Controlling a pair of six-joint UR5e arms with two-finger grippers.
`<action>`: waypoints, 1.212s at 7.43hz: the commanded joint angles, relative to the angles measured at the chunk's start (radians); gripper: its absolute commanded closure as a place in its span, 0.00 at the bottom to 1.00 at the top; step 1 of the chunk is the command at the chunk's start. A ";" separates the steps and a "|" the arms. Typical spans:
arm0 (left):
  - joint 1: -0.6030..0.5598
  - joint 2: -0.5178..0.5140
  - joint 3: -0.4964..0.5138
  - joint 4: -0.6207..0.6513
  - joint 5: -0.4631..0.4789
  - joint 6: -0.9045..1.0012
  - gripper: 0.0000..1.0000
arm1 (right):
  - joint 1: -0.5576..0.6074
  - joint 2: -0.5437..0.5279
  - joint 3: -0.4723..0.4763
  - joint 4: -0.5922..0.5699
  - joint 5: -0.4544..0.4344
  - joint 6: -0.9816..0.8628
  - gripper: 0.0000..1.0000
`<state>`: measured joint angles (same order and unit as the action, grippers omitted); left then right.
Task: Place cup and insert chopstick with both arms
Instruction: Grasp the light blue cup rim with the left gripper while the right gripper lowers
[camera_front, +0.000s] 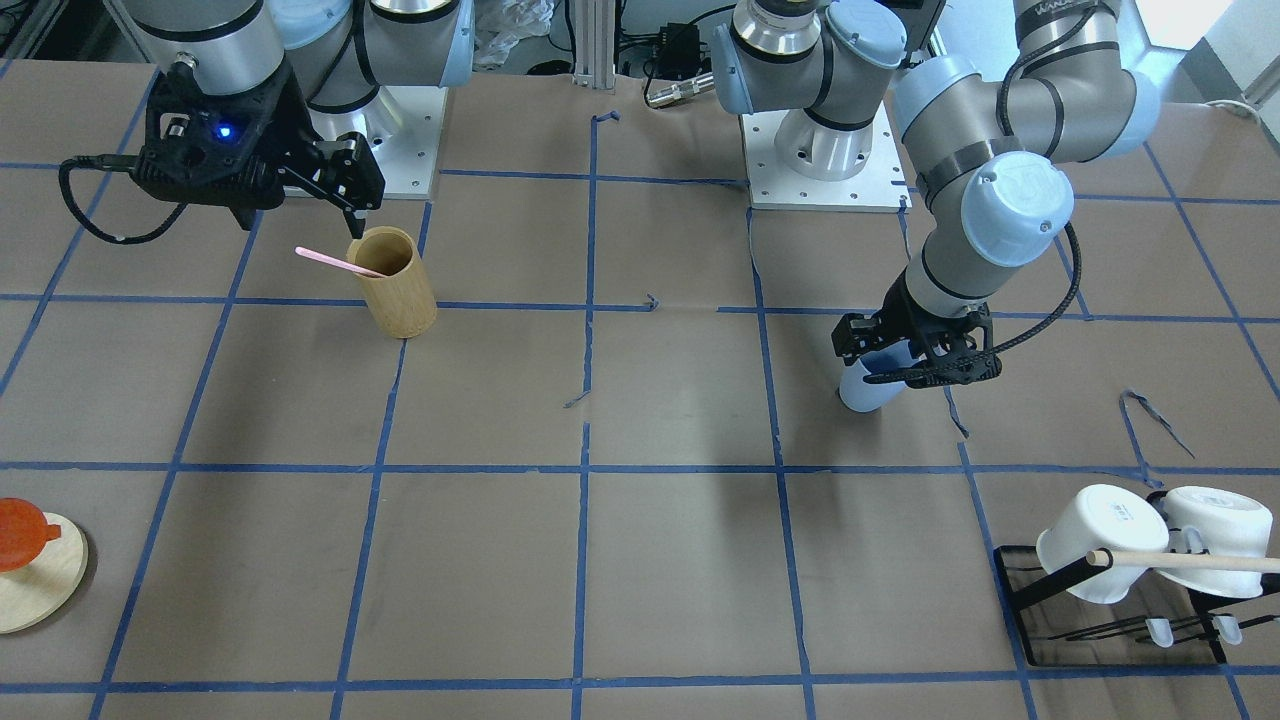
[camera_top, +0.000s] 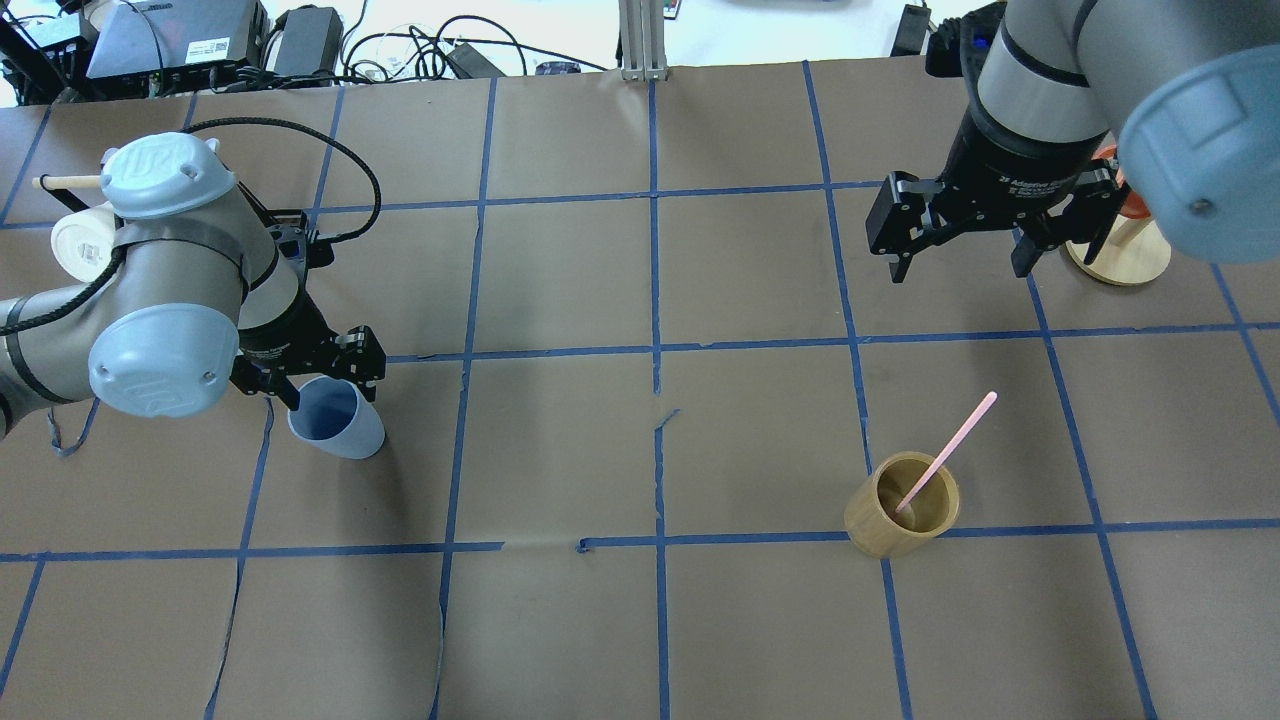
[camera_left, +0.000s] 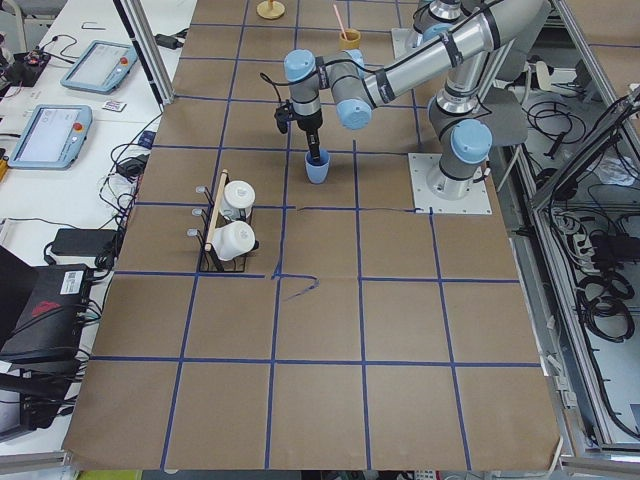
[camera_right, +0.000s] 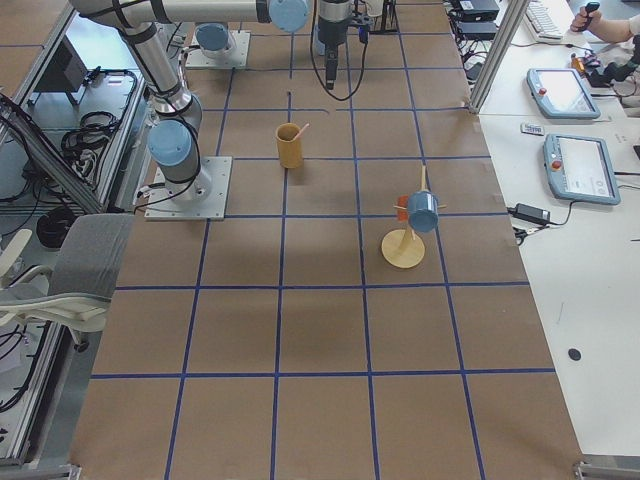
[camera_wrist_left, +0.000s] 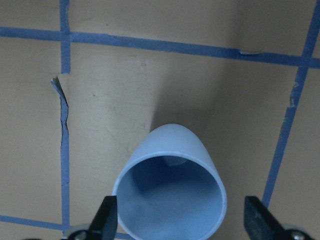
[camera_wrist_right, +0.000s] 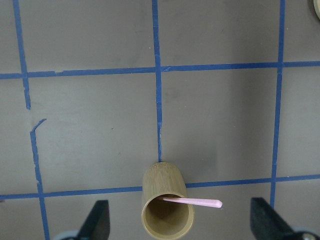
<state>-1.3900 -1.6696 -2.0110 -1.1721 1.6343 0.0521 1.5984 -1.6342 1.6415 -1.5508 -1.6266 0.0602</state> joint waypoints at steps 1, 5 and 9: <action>-0.008 -0.016 0.000 0.000 -0.004 -0.005 0.53 | 0.002 0.004 0.011 0.005 0.001 0.001 0.00; -0.008 -0.018 0.000 0.002 -0.004 0.006 1.00 | -0.008 0.010 0.041 0.021 -0.016 0.003 0.00; -0.120 -0.013 0.040 0.009 -0.007 -0.187 1.00 | -0.014 0.008 0.168 -0.001 -0.016 0.138 0.00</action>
<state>-1.4415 -1.6828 -1.9873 -1.1641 1.6287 -0.0196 1.5872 -1.6238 1.7671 -1.5337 -1.6440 0.1641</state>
